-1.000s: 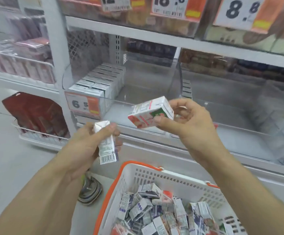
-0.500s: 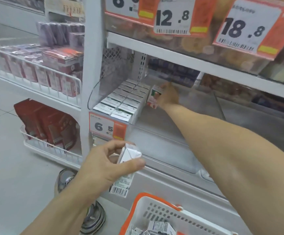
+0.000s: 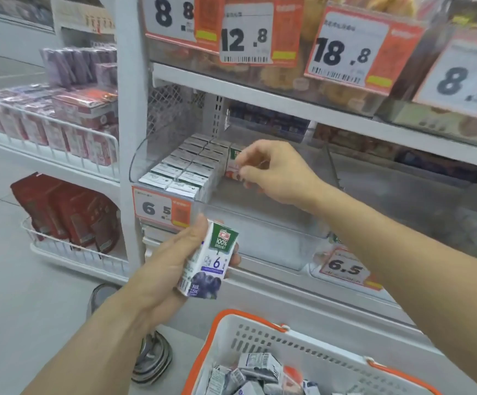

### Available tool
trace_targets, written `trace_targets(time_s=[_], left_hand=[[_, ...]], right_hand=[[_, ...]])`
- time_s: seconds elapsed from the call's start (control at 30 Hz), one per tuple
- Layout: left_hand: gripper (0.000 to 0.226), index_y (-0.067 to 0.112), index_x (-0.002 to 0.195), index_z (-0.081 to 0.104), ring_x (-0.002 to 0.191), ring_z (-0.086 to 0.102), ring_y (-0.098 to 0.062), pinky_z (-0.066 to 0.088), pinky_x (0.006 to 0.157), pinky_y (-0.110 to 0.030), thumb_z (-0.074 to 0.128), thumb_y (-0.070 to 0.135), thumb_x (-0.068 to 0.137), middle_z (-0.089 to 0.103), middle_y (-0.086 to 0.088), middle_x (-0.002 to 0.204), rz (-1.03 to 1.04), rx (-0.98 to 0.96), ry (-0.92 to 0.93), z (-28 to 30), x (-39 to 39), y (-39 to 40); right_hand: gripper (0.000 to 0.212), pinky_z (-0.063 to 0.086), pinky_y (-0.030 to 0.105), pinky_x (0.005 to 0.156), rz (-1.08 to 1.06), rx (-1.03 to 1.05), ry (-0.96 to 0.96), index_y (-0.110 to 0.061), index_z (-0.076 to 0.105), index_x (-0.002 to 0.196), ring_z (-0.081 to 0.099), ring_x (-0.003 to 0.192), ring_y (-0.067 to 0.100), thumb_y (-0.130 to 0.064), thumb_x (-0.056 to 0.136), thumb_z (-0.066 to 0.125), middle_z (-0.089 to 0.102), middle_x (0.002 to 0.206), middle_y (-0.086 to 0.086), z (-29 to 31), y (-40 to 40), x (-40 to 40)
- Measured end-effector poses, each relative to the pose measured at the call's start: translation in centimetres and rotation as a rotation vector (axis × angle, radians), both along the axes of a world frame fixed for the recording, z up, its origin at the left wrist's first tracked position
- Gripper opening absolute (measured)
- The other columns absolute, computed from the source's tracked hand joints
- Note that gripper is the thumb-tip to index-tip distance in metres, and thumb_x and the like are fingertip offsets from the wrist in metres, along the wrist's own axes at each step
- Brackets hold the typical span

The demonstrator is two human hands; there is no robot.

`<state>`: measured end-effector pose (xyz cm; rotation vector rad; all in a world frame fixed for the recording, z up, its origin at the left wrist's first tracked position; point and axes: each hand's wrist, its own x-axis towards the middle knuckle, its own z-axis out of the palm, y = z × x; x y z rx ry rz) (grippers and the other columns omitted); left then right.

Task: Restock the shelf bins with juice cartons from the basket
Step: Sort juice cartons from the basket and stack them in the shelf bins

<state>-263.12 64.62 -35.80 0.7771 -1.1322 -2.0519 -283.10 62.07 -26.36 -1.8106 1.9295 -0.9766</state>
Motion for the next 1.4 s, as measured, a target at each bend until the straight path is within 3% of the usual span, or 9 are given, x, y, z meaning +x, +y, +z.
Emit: trace_targets(time_s=[0.17, 0.27, 0.33, 0.5, 0.6, 0.73, 0.93, 1.2, 1.4], left_hand=[[0.072, 0.008, 0.113, 0.071, 0.065, 0.069, -0.020, 0.056, 0.053, -0.029, 0.075, 0.062, 0.066, 0.072, -0.020, 0.098, -0.199, -0.056, 0.064, 1.9, -2.1, 2.4], [0.094, 0.006, 0.132, 0.058, 0.060, 0.066, -0.020, 0.055, 0.051, -0.028, 0.084, 0.060, 0.059, 0.068, -0.021, 0.094, -0.389, -0.127, 0.109, 2.7, -4.5, 4.2], [0.098, 0.004, 0.131, 0.057, 0.069, 0.068, -0.022, 0.057, 0.058, -0.029, 0.089, 0.055, 0.054, 0.070, -0.019, 0.095, -0.461, -0.146, 0.122, 2.8, -6.6, 5.5], [0.075, 0.021, 0.122, 0.063, 0.098, 0.071, -0.025, 0.054, 0.090, -0.040, 0.079, 0.065, 0.063, 0.073, -0.013, 0.110, -0.473, -0.458, -0.067, 3.7, -13.0, 9.8], [0.056, 0.036, 0.120, 0.056, 0.085, 0.070, -0.003, 0.054, 0.075, -0.028, 0.060, 0.068, 0.074, 0.075, 0.007, 0.101, -0.431, -0.759, -0.239, 6.0, -17.2, 12.9], [0.055, 0.039, 0.125, 0.053, 0.110, 0.052, 0.014, 0.041, 0.092, -0.009, 0.053, 0.071, 0.081, 0.061, 0.024, 0.119, -0.233, -1.022, -0.282, 6.5, -22.8, 16.7], [0.040, 0.023, 0.125, 0.057, 0.118, 0.048, -0.008, 0.033, 0.104, -0.027, 0.062, 0.040, 0.090, 0.059, 0.009, 0.123, 0.032, -1.389, -0.448, 0.1, -28.7, 17.7], [0.042, 0.016, 0.121, 0.061, 0.110, 0.053, -0.020, 0.020, 0.092, -0.028, 0.067, 0.027, 0.081, 0.057, -0.001, 0.115, 0.312, -1.541, -0.489, -3.2, -32.3, 18.0], [0.041, 0.015, 0.119, 0.061, 0.111, 0.050, -0.022, 0.018, 0.092, -0.028, 0.064, 0.017, 0.078, 0.051, -0.001, 0.116, 0.317, -1.508, -0.464, -3.6, -32.8, 18.4]], right_hand=[[0.021, 0.047, 0.016, 0.055, 0.247, 0.225, -0.066, -0.018, 0.069, 0.114, 0.059, 0.063, -0.003, -0.026, 0.094, 0.066, 0.068, 0.088, -0.008, 0.9, 11.8, -0.1], [0.028, 0.058, 0.038, 0.074, 0.192, 0.157, -0.115, -0.030, 0.071, 0.110, 0.067, 0.084, 0.015, -0.038, 0.084, 0.075, 0.070, 0.104, -0.011, -0.5, 16.4, -2.2], [0.029, 0.056, 0.054, 0.082, 0.153, 0.080, -0.211, -0.026, 0.071, 0.107, 0.067, 0.090, 0.029, -0.033, 0.081, 0.080, 0.072, 0.104, -0.005, -1.6, 19.0, -3.6], [0.028, 0.052, 0.058, 0.084, -0.002, -0.024, -0.293, -0.023, 0.069, 0.104, 0.064, 0.090, 0.035, -0.028, 0.080, 0.082, 0.070, 0.101, 0.005, -2.7, 25.5, -8.1], [0.030, 0.055, 0.049, 0.087, -0.133, -0.107, -0.298, -0.022, 0.067, 0.107, 0.068, 0.093, 0.026, -0.028, 0.079, 0.078, 0.071, 0.104, 0.000, -2.2, 29.4, -11.3], [0.030, 0.059, 0.031, 0.072, -0.363, -0.313, -0.414, -0.018, 0.065, 0.106, 0.074, 0.081, 0.023, -0.019, 0.077, 0.073, 0.071, 0.106, 0.008, -1.3, 33.8, -15.7], [0.034, 0.058, 0.023, 0.076, -0.811, -0.559, -0.145, -0.037, 0.062, 0.101, 0.072, 0.083, 0.017, -0.009, 0.087, 0.075, 0.065, 0.113, 0.007, -1.2, 38.8, -26.1], [0.046, 0.042, 0.022, 0.075, -0.895, 0.136, 0.208, -0.014, 0.067, 0.121, 0.058, 0.088, 0.018, -0.021, 0.078, 0.084, 0.068, 0.111, 0.009, -1.4, 33.7, -38.6], [0.054, 0.046, 0.026, 0.090, -0.887, 0.189, 0.133, -0.011, 0.063, 0.125, 0.061, 0.114, 0.025, -0.024, 0.077, 0.084, 0.064, 0.125, 0.008, -4.8, 29.2, -40.5]])
